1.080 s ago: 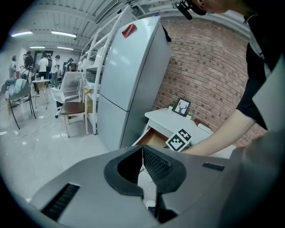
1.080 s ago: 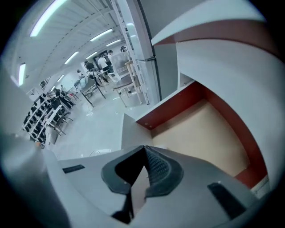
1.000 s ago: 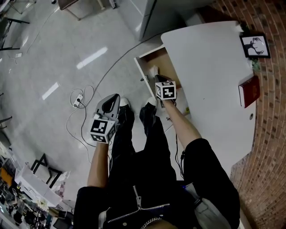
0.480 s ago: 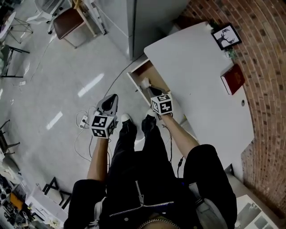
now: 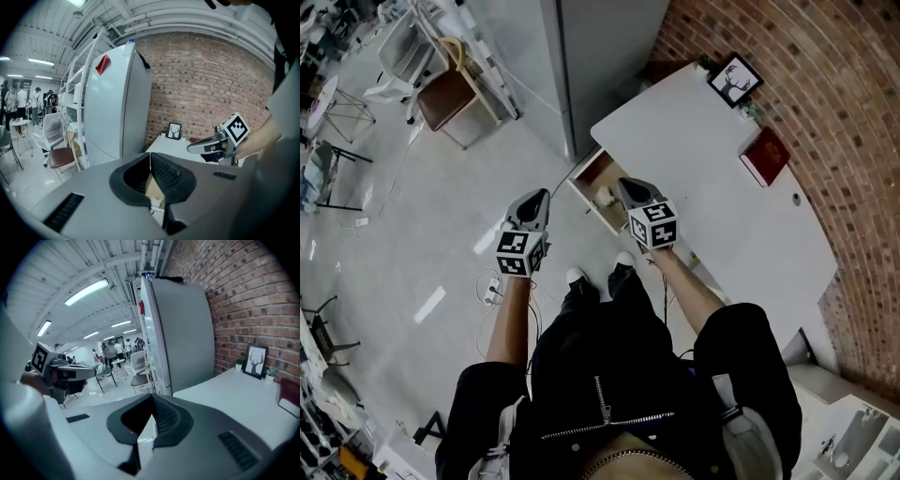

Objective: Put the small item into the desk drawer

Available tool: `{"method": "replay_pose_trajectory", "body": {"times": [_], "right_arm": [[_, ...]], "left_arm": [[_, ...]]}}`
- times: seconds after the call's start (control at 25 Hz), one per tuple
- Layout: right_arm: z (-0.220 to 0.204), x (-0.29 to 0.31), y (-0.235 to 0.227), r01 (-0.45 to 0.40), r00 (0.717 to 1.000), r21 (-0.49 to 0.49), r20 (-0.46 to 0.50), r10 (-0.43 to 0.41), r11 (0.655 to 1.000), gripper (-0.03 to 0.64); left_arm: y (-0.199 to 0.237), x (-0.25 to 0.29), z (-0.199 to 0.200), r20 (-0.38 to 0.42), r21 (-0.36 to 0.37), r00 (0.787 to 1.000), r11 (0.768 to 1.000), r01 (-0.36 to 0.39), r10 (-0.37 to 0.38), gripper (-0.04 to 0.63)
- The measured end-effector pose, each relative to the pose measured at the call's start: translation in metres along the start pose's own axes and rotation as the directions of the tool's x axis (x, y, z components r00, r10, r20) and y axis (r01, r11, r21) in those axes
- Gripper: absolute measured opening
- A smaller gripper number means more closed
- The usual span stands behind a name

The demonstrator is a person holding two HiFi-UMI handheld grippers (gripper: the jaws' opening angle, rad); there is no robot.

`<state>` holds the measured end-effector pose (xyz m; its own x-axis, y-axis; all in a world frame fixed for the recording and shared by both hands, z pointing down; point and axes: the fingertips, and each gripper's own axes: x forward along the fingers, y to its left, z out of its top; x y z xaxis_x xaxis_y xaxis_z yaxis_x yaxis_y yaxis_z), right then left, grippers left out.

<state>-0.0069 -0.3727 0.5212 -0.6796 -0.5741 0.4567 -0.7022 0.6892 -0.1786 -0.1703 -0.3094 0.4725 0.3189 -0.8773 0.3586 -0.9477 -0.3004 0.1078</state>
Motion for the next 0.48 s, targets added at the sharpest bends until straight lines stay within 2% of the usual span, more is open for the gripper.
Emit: {"method": "replay_pose_trajectory", "body": {"times": [0.24, 0.48], "right_arm": [[0.067, -0.037, 0.003, 0.044, 0.988, -0.065, 0.150, -0.034, 0.997, 0.005], [0.109, -0.070, 0.011, 0.078, 0.960, -0.067, 0.273, -0.057, 0.995, 0.005]], "left_arm": [[0.002, -0.007, 0.059, 0.100, 0.074, 0.995, 0.997, 0.023, -0.030, 0.021], [0.001, -0.015, 0.087, 0.156, 0.102, 0.986, 0.994, 0.035, -0.050, 0.021]]}}
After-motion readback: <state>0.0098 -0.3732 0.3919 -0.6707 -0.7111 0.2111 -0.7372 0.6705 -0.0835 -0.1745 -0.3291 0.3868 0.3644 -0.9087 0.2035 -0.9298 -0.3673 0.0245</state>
